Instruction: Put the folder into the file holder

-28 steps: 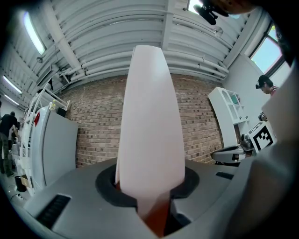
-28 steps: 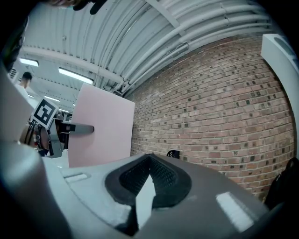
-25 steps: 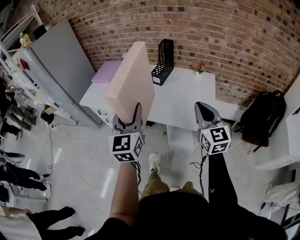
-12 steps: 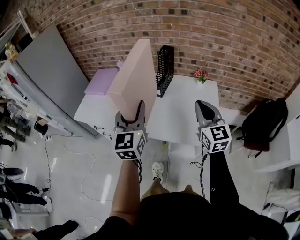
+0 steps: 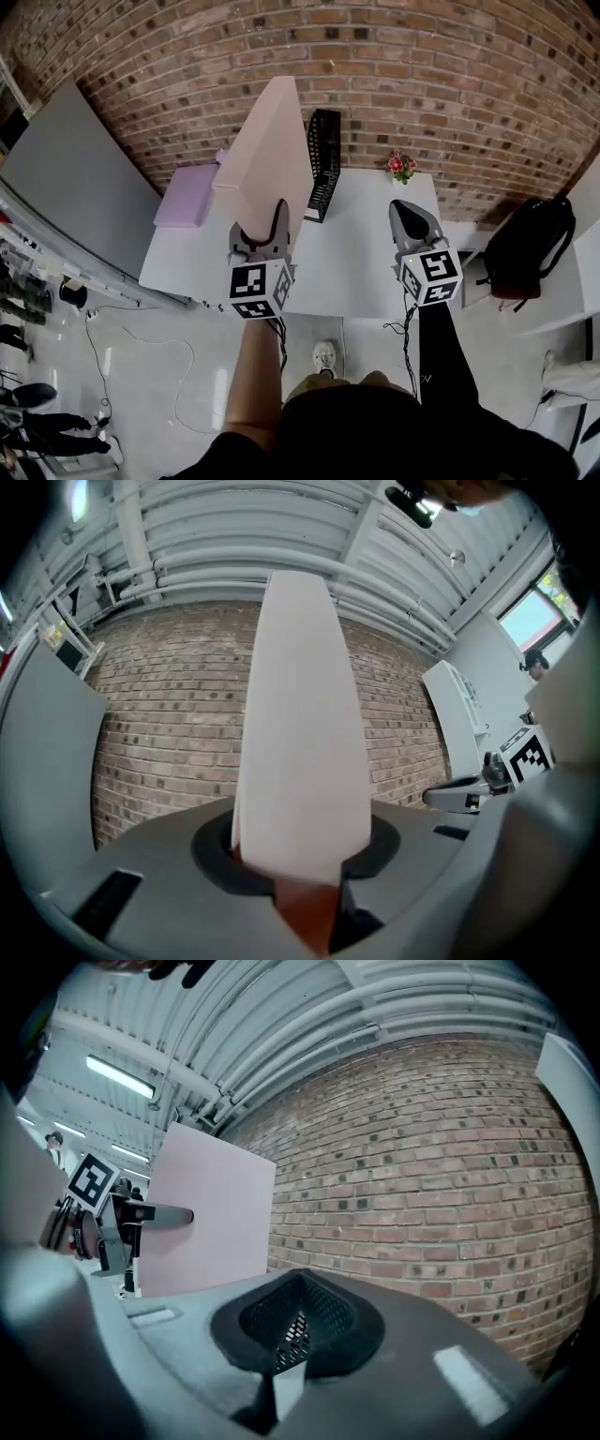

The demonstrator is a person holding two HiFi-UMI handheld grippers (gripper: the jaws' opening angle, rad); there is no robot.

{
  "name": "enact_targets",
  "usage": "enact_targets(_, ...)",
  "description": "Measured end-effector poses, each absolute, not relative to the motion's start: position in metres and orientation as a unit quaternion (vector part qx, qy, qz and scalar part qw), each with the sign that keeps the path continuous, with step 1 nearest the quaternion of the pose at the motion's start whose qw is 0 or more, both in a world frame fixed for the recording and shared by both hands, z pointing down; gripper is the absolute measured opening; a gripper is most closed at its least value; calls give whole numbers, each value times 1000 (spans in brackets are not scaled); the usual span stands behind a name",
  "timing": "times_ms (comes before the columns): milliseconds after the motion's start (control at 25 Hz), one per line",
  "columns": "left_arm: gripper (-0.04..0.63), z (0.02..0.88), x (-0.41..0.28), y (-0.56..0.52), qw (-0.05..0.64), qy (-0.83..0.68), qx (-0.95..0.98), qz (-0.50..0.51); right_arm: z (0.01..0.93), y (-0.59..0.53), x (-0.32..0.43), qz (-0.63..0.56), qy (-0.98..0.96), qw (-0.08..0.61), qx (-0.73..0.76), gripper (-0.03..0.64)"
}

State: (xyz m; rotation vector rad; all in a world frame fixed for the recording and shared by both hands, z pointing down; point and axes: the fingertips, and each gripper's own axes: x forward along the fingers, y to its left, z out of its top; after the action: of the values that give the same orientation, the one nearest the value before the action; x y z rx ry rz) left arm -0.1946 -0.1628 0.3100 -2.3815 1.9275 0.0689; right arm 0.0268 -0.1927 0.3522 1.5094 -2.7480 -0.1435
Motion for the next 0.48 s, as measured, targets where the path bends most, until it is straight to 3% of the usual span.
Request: enact_targets(480,130,312,-223,-271,25,591,-805,43,353,-273,1,-44,-845,3,532,2)
